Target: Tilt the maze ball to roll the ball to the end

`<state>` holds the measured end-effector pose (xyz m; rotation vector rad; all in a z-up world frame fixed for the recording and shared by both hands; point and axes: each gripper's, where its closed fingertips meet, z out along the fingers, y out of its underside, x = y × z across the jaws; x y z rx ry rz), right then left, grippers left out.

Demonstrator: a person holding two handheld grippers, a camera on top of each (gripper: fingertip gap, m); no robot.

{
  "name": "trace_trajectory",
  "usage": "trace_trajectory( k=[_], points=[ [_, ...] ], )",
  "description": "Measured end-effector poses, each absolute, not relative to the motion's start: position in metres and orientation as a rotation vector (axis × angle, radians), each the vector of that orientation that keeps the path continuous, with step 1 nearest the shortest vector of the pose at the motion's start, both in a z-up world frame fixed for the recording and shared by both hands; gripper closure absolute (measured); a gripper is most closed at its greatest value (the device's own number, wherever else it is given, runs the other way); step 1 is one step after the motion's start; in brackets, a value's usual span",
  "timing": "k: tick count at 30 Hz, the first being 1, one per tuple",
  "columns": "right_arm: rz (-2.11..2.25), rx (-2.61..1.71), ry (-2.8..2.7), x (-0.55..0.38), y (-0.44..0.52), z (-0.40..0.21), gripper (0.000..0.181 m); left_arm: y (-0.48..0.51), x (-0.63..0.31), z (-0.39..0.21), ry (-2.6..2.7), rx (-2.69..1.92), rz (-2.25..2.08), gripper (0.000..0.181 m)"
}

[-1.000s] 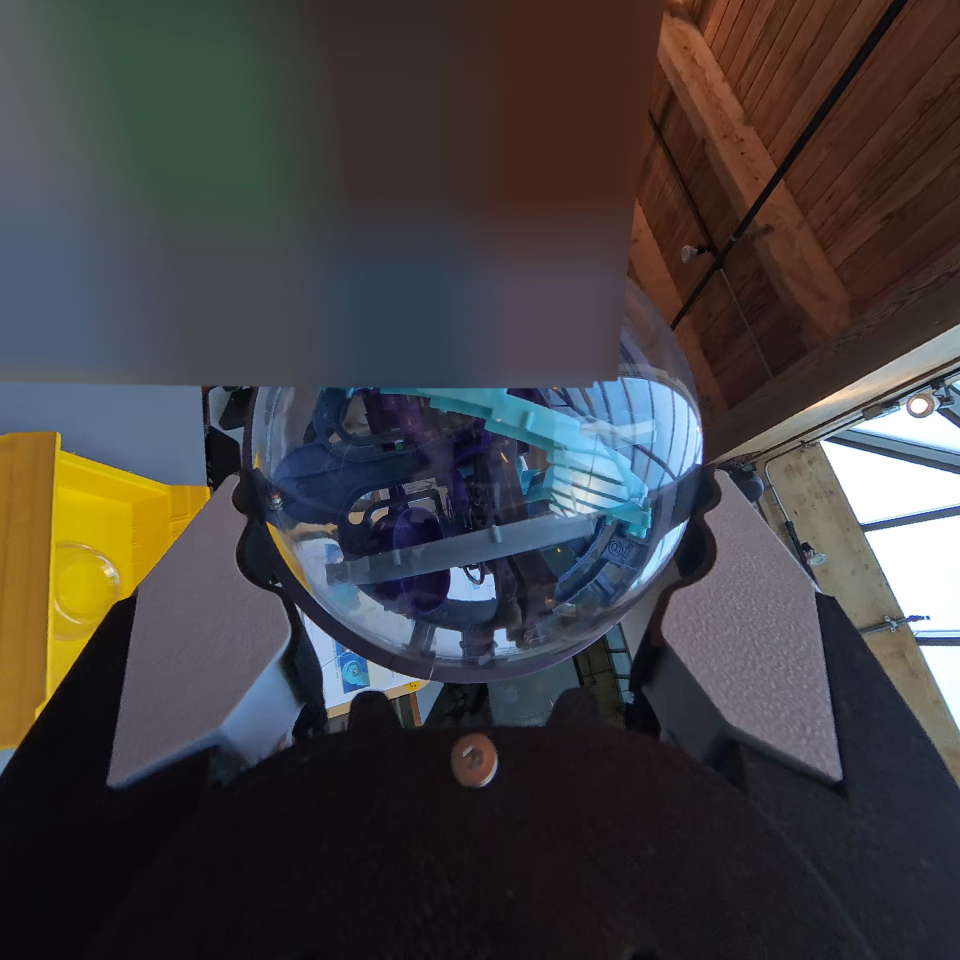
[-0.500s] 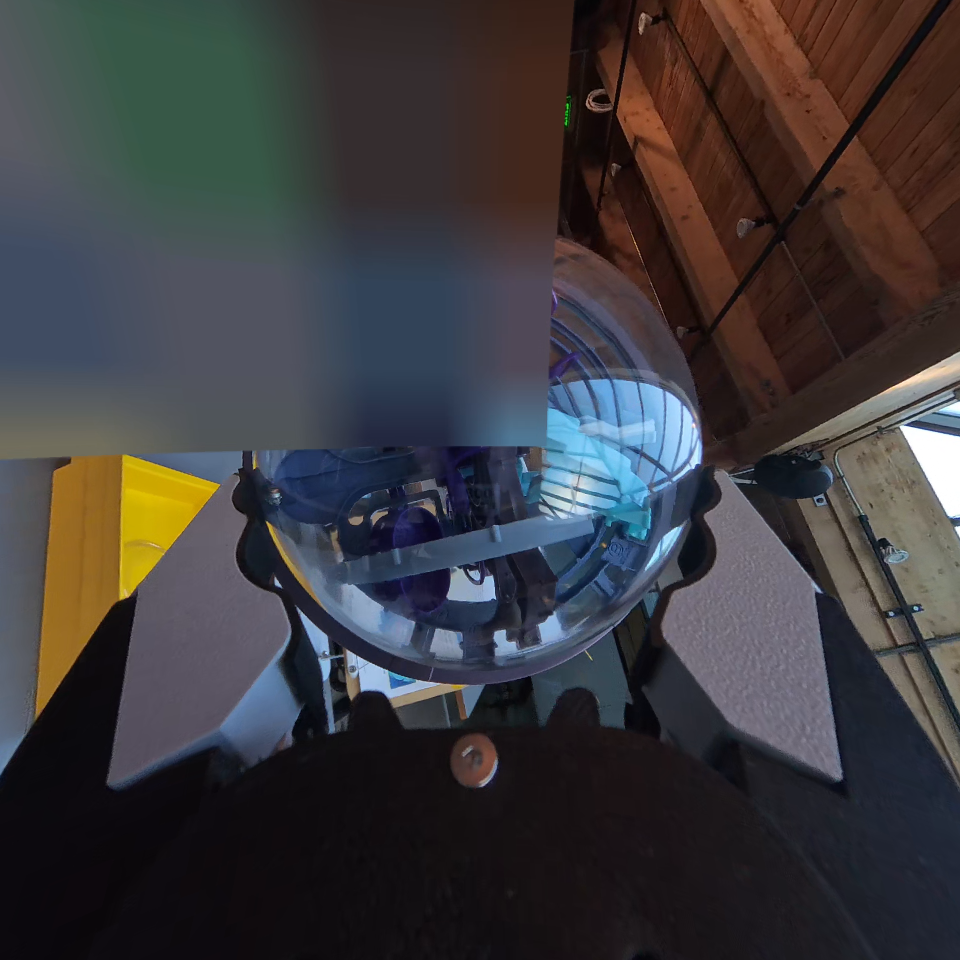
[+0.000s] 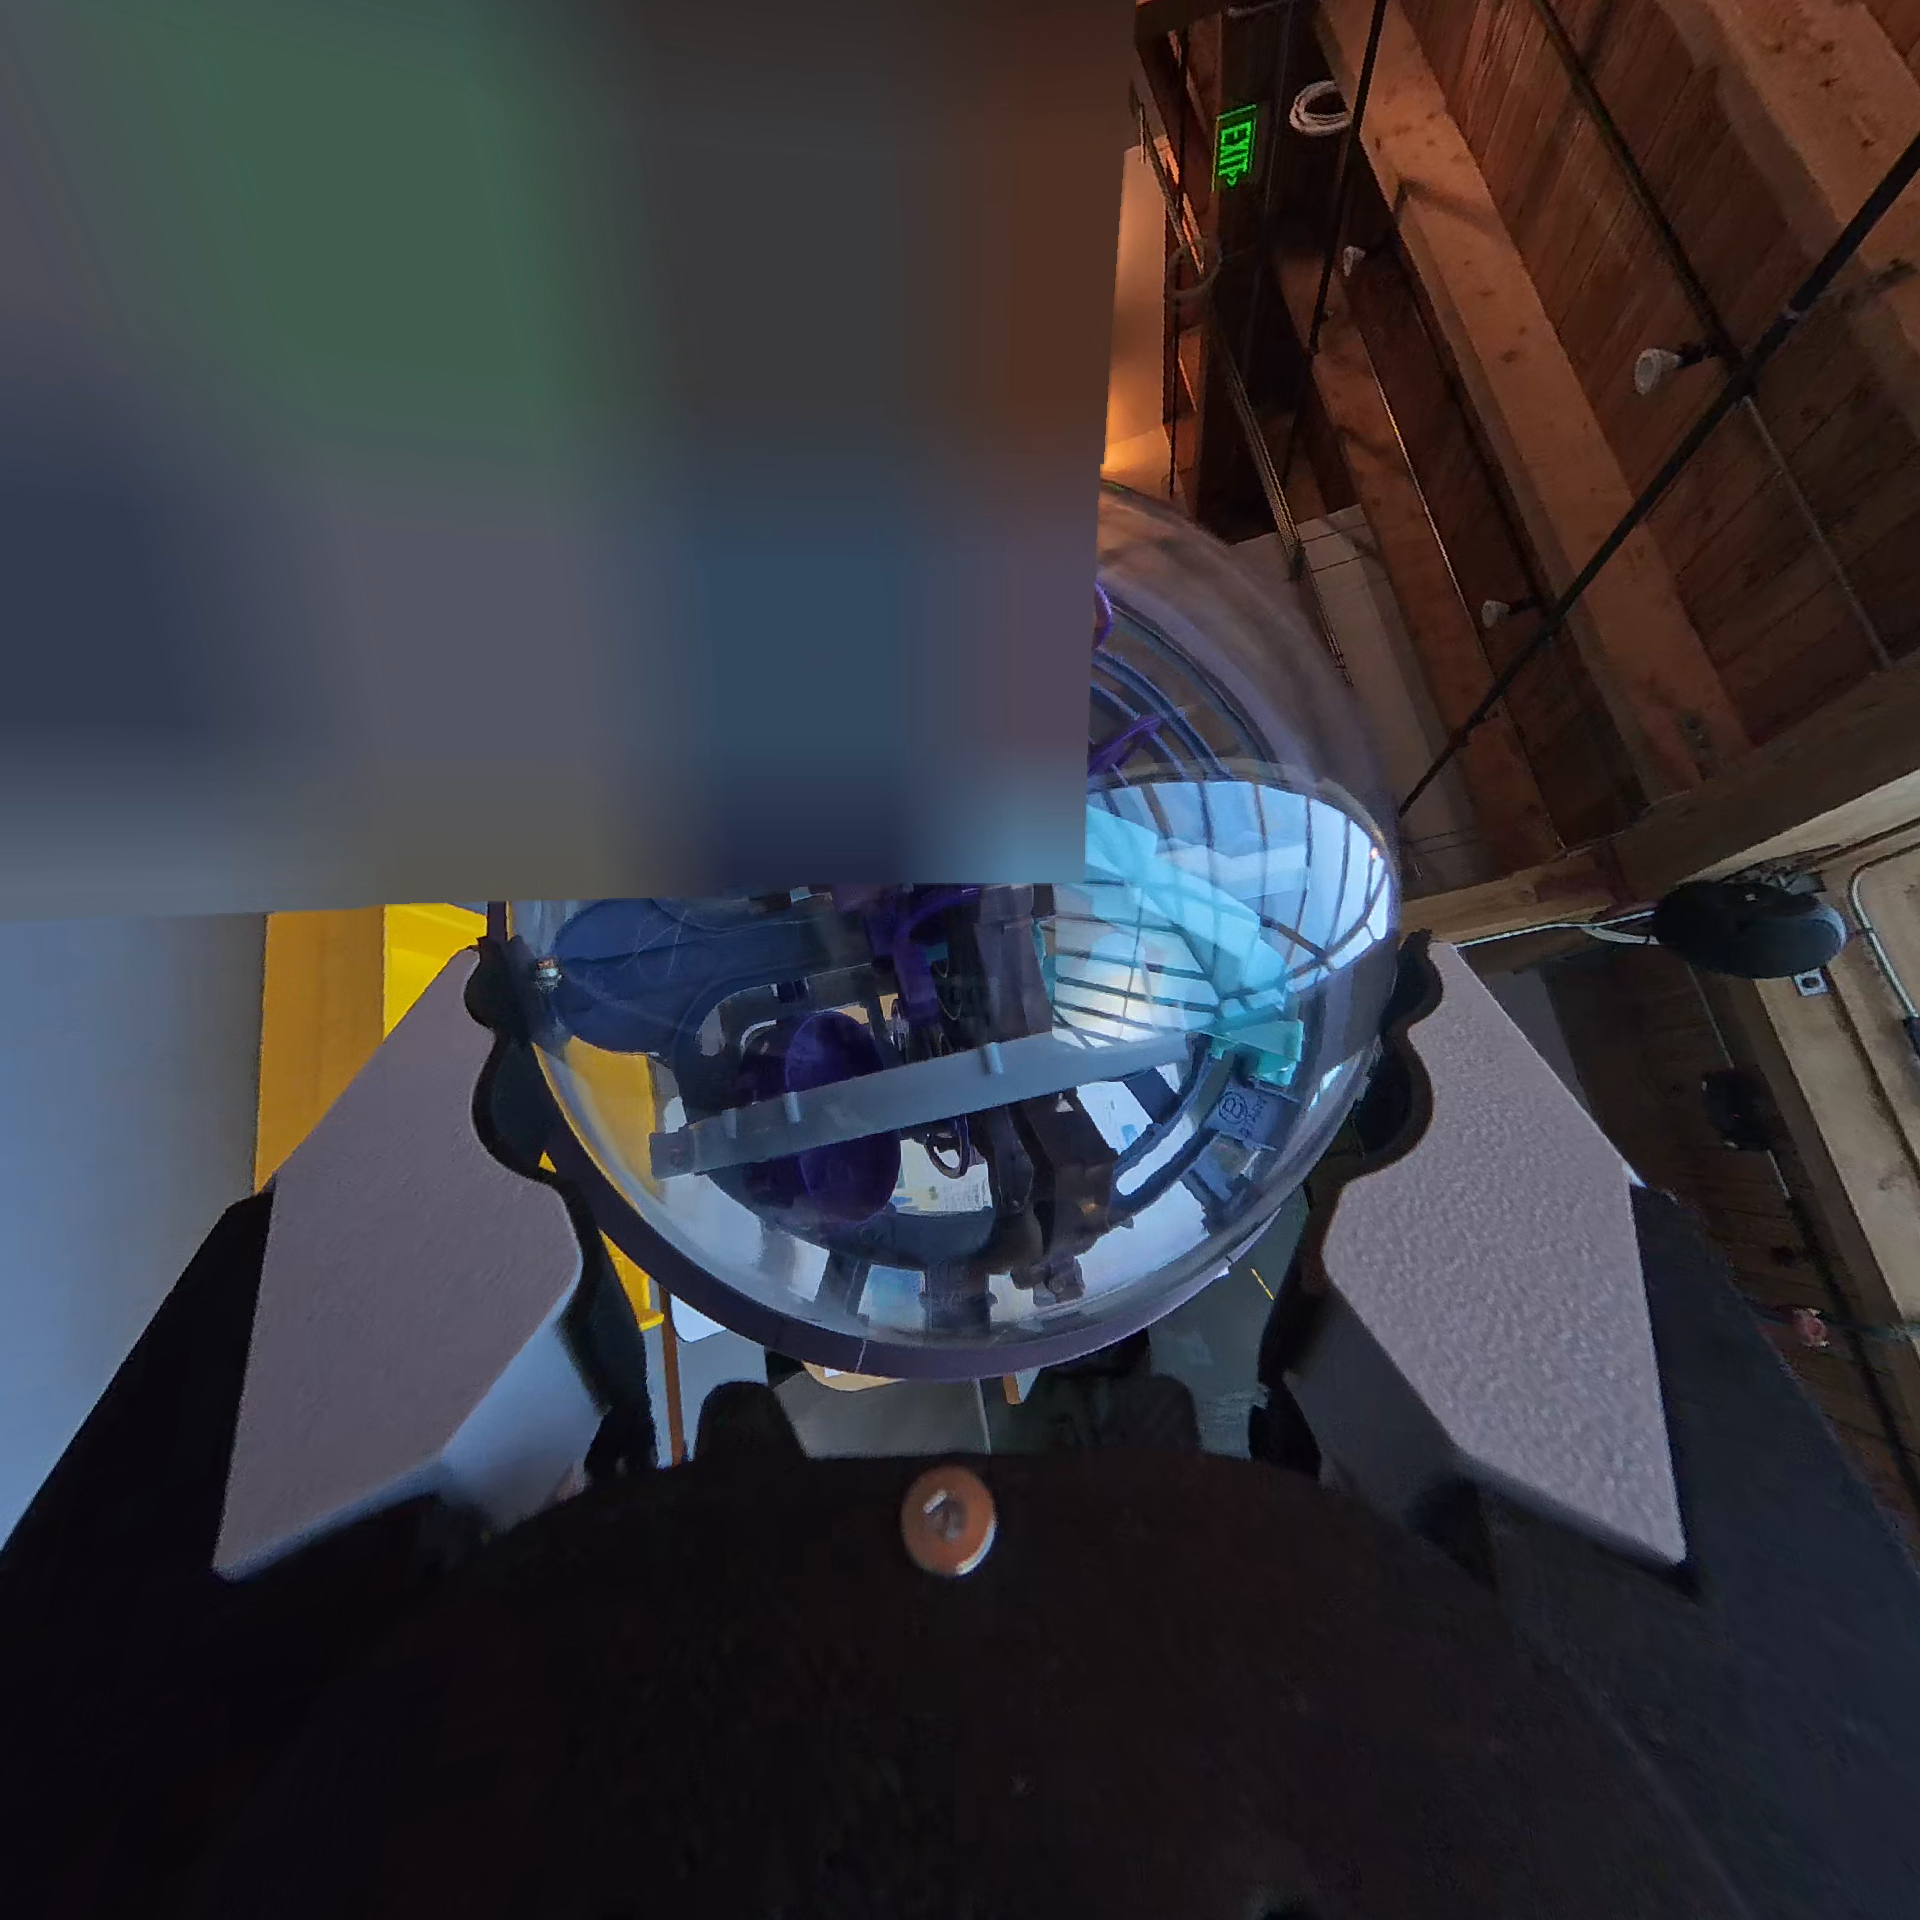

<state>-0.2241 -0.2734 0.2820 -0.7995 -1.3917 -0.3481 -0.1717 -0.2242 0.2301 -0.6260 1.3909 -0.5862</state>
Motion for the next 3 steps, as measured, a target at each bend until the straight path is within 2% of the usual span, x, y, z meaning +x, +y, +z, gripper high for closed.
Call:
trace_trajectory(
  k=[1,3],
  points=[
    [-0.342,-0.803,-1.393,-0.2247,-0.2725,0.28,0.022,-0.2236,-0.1726,0.2278,1.389,-0.633,-0.588,0.028],
    [-0.332,-0.816,-1.395,-0.2253,-0.271,0.2751,0.022,-0.2225,-0.1743,0.2223,1.387,-0.651,-0.587,0.028]
  ],
)
